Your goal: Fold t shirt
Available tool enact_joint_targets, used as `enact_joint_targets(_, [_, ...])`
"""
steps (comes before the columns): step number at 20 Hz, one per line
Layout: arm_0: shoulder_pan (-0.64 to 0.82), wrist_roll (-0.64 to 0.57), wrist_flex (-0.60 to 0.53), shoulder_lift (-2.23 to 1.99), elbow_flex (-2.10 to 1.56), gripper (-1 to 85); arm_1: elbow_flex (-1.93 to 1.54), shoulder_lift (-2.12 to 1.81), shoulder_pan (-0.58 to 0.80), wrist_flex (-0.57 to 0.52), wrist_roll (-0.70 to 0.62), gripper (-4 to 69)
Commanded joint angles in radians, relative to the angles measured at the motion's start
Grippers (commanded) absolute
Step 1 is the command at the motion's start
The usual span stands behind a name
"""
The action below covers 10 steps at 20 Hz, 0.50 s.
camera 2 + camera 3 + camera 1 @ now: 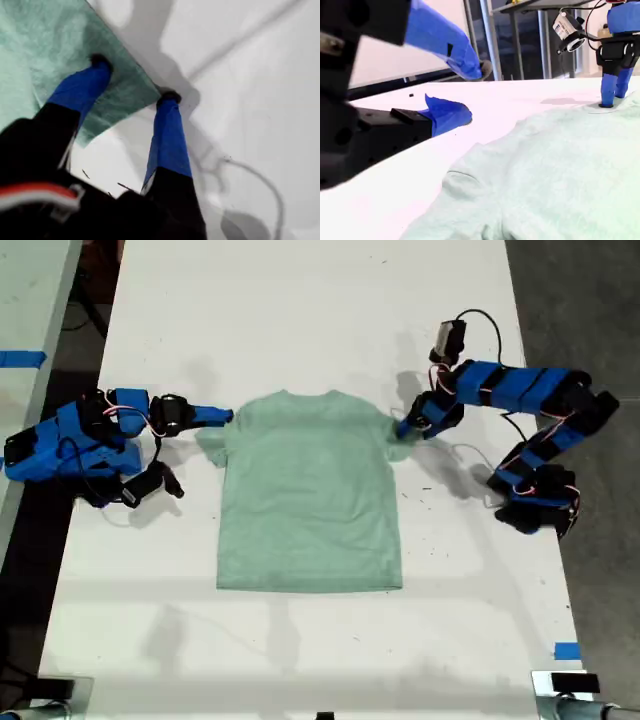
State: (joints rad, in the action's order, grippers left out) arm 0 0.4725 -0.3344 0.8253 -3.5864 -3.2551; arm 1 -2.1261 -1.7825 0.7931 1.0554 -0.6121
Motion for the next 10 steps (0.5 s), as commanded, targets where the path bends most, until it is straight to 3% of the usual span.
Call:
enact_joint_targets(1, [-0.017, 0.026, 0.003, -0.009, -0.034, 9.2, 0.051, 0.015, -0.023, -0.031, 0.006, 0.1])
enact_joint_targets(3, [-0.015, 0.031, 0.006, -0.009, -0.034, 8.7, 0.055, -0.026, -0.017, 0.002, -0.002, 0.1])
enact_joint_targets(6, [0.006, 0.041, 0.014, -0.009, -0.034, 7.8, 0.13, -0.173, -0.003, 0.133, -0.029, 0.1])
enact_joint_targets(10, [0.023, 0.048, 0.02, -0.009, -0.034, 7.7, 0.511, -0.087, -0.187, 0.313, -0.032, 0.1])
